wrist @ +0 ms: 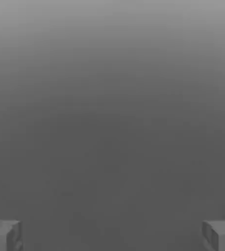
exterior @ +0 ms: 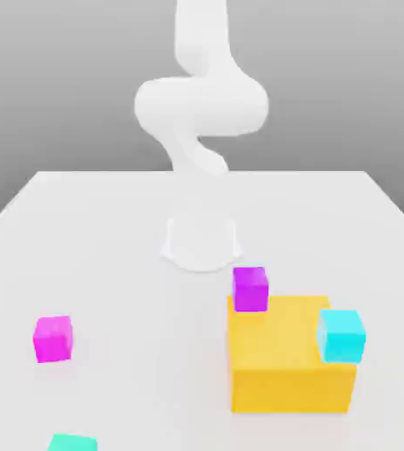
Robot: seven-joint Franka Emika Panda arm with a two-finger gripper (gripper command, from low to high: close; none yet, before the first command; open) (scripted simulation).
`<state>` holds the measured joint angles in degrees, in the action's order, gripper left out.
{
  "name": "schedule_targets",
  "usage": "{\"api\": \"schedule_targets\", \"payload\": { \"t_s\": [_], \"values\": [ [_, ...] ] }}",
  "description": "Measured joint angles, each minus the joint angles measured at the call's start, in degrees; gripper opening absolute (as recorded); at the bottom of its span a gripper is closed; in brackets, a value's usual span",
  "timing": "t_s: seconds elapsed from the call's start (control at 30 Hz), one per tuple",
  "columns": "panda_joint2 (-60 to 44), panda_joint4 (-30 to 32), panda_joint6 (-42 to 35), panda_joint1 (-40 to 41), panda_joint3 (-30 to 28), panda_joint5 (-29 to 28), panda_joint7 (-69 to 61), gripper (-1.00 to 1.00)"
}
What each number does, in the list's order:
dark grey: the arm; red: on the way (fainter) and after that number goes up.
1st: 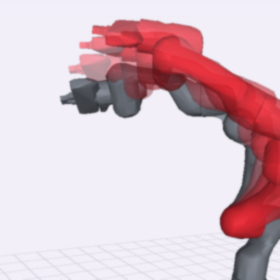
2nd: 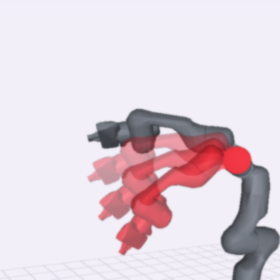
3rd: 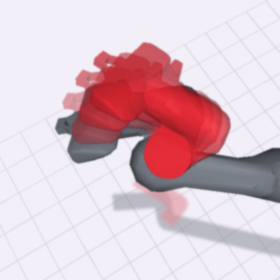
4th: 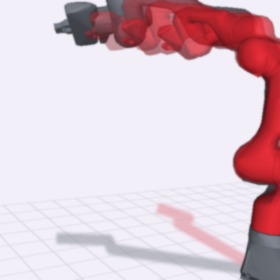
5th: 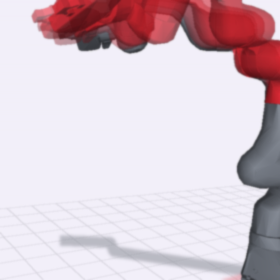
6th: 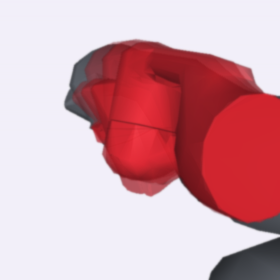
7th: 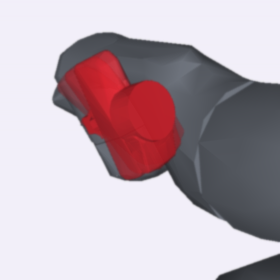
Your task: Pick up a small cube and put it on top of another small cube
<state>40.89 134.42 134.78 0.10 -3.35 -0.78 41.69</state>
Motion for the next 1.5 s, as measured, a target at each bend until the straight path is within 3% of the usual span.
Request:
{"api": "schedule_targets", "payload": {
  "t_s": [0.4, 0.63, 0.73, 0.9, 0.93, 1.13, 1.23, 1.37, 1.5],
  "values": [
    [-24.9, 13.2, 15.2, 1.7, -17.9, -0.2, -23.7, 0.00],
    [-40.1, 20.7, 23.8, 5.6, -25.1, 5.1, -41.2, 0.00],
    [-46.6, 22.4, 27.7, 9.4, -23.4, 10.0, -48.7, 0.00],
    [-56.8, 20.5, 34.9, 18.6, -11.6, 22.7, -59.0, 0.00],
    [-58.4, 20.1, 36.3, 20.9, -9.0, 24.2, -60.1, -1.00],
    [-59.3, 19.9, 36.8, 21.9, -7.8, 25.0, -60.8, -1.00],
    [-55.8, 20.8, 34.2, 18.6, -12.1, 20.7, -57.5, -1.00],
    [-47.9, 22.7, 28.7, 15.1, -18.1, 9.5, -49.1, -1.00],
    [-43.0, 21.2, 22.5, 6.8, -14.7, 5.7, -41.1, -1.00]
  ]
}}
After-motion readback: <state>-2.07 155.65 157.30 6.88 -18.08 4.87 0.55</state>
